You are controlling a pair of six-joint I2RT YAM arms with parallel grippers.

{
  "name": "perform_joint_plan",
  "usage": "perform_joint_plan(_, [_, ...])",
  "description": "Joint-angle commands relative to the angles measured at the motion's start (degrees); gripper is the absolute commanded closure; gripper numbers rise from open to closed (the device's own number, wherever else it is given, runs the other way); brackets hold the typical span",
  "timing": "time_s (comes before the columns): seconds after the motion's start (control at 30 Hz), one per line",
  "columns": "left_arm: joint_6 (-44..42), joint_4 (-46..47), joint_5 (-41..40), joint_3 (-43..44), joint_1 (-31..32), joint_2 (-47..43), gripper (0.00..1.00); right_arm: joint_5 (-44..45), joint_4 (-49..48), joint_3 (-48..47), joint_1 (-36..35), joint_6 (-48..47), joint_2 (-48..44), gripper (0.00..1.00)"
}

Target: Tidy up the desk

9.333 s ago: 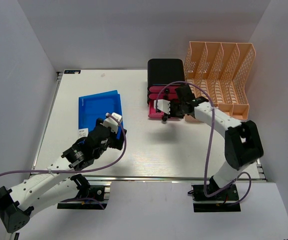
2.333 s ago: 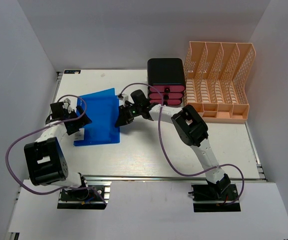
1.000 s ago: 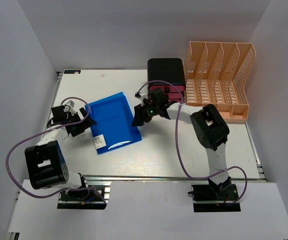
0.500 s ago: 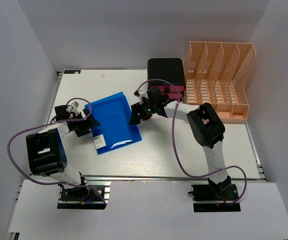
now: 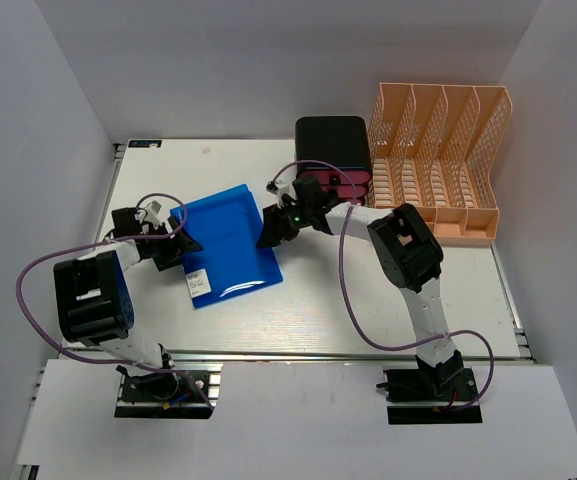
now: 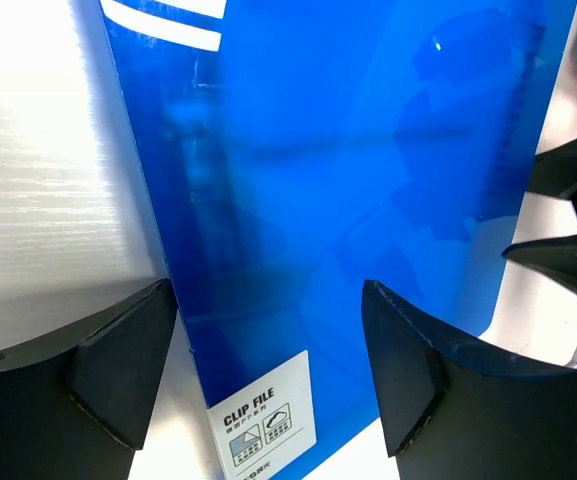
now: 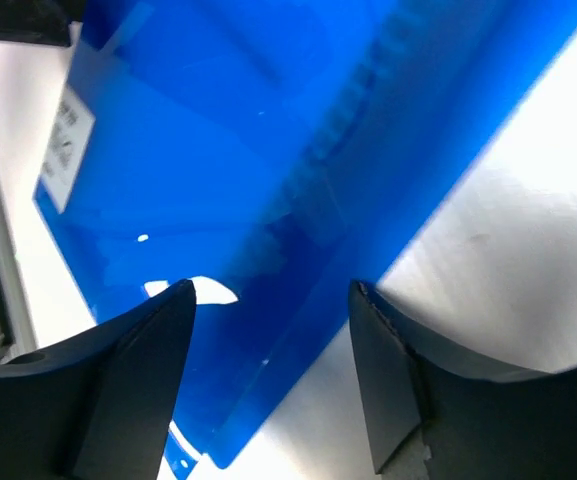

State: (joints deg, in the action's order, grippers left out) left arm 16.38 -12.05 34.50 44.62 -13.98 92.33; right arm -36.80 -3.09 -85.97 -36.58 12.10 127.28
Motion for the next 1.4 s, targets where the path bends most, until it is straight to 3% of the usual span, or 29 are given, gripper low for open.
perform_joint_plan(0.0, [-1.44,-3.41,0.22,-0.94,2.46,2.06,0.16,-5.21,0.98,-0.69,-1.65,1.53,2.0,0.32])
perform_joint_plan(1.37, [-2.76,-3.94,2.5,-1.38,4.13,0.3,0.18,-6.71,4.85,-4.9,-4.29,1.08,3.06,0.64])
